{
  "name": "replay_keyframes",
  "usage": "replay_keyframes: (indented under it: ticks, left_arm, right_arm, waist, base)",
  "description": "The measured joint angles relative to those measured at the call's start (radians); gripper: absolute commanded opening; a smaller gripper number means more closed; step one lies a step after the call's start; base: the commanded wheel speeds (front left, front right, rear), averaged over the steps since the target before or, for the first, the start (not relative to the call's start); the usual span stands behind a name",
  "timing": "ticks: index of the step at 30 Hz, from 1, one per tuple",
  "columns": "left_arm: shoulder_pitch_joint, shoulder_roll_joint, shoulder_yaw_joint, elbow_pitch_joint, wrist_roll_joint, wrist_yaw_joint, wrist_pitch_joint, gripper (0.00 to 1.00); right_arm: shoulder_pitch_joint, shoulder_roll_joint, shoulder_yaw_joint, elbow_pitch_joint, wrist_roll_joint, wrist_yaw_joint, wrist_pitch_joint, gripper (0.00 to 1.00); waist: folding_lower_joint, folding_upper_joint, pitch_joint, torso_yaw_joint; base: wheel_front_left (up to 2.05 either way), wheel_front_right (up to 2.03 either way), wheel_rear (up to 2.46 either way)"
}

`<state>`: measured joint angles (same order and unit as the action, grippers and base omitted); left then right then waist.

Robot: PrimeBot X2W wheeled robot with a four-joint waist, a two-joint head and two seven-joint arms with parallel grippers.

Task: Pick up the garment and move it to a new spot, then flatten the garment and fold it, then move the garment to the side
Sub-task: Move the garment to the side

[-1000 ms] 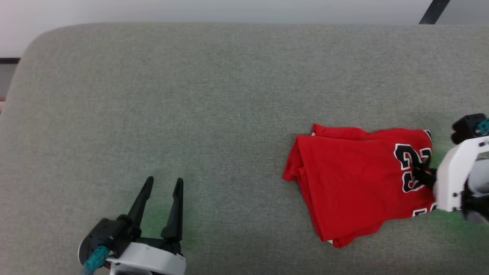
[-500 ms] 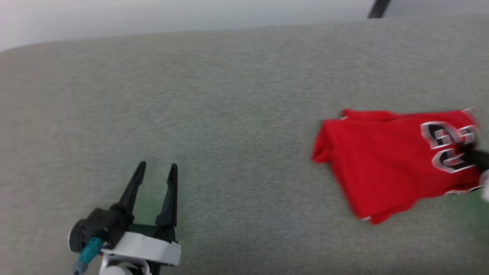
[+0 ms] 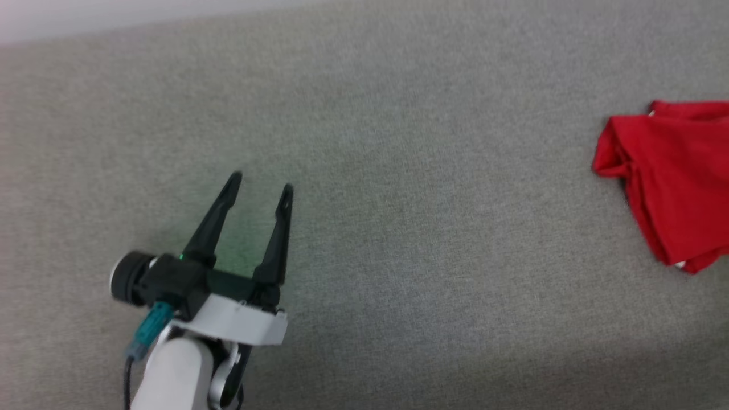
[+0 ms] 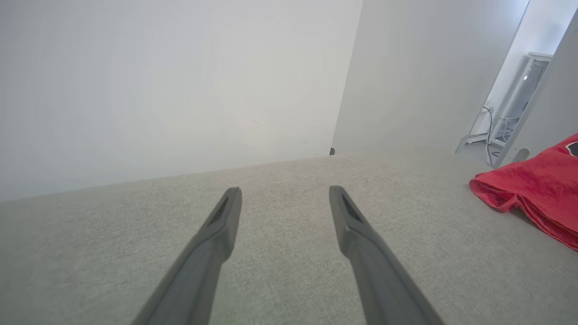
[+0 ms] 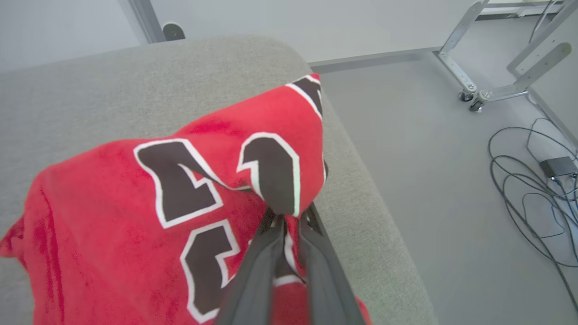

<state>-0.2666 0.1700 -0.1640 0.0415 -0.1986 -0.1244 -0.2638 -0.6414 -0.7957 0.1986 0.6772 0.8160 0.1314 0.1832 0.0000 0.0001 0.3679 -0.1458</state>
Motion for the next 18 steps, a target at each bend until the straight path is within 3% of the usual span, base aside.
replay_keyframes:
  ticks: [9,18]
  left_arm:
    - [-0.088,0.031,-0.045,0.001,0.005,-0.003,0.007,1.0]
    - [-0.13,0.053,-0.059,-0.006,0.017,-0.003,0.008,1.0]
  right_arm:
    - [-0.144,0.051,-0.015,0.19,-0.159,0.0,-0.16,0.0]
    - [-0.254,0.126,-0.01,0.365,-0.276,0.0,-0.238,0.0]
  waist:
    - [0.0,0.0,0.094,-0.012]
    - [0.0001,0.0,0.159,-0.019]
  base:
    - [0.0,0.0,0.0]
    - [0.0,0.0,0.0]
